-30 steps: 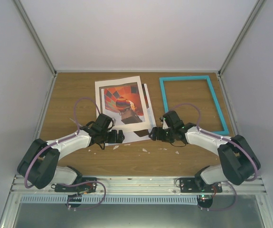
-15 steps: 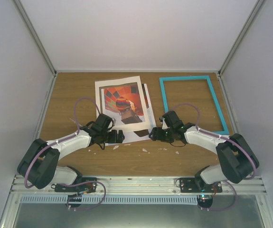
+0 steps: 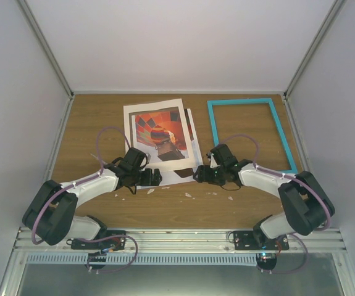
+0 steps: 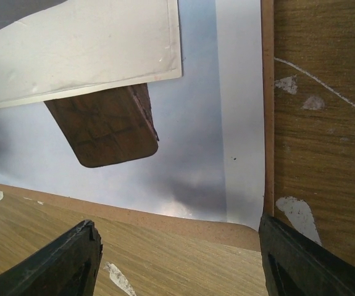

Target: Take the photo out of the frame

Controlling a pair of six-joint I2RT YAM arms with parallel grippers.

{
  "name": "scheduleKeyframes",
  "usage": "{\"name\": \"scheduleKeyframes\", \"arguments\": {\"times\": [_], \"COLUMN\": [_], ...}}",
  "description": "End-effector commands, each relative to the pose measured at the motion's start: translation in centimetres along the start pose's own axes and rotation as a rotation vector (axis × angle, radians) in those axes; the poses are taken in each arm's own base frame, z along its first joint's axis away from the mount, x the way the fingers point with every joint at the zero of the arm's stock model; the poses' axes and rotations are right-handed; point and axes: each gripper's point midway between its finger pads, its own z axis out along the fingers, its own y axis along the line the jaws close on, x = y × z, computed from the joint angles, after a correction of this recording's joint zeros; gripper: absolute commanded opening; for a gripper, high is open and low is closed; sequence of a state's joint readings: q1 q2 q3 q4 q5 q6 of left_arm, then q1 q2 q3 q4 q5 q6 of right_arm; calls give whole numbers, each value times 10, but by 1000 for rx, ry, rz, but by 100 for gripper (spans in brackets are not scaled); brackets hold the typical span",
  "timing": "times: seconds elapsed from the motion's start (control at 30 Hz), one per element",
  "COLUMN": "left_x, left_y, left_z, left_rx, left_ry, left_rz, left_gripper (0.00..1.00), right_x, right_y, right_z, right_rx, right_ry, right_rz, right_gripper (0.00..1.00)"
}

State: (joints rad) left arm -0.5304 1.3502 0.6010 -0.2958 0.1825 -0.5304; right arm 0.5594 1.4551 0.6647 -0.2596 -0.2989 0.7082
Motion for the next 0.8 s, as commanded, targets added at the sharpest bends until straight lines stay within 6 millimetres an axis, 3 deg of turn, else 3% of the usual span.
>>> {"name": "scheduleKeyframes", "arguments": {"times": [0.0,0.33,0.77], "left_x": [32,32,32], "left_y": [10,10,9], "left_z": [10,10,10], "left_rx": [-13,-11,-4], "left_ry": [108,107,109], "left_rz": [-18,-17,-13], "left_gripper": [99,99,99], "right_x": [5,4,-6], "right_y": [-4,3,-7], "right_z": [6,-1,-6], "right_rx": [-24,-175,-263], "right_ry": [19,4,-54], "right_rz": [11,41,92], "right_gripper": [70,65,63]}}
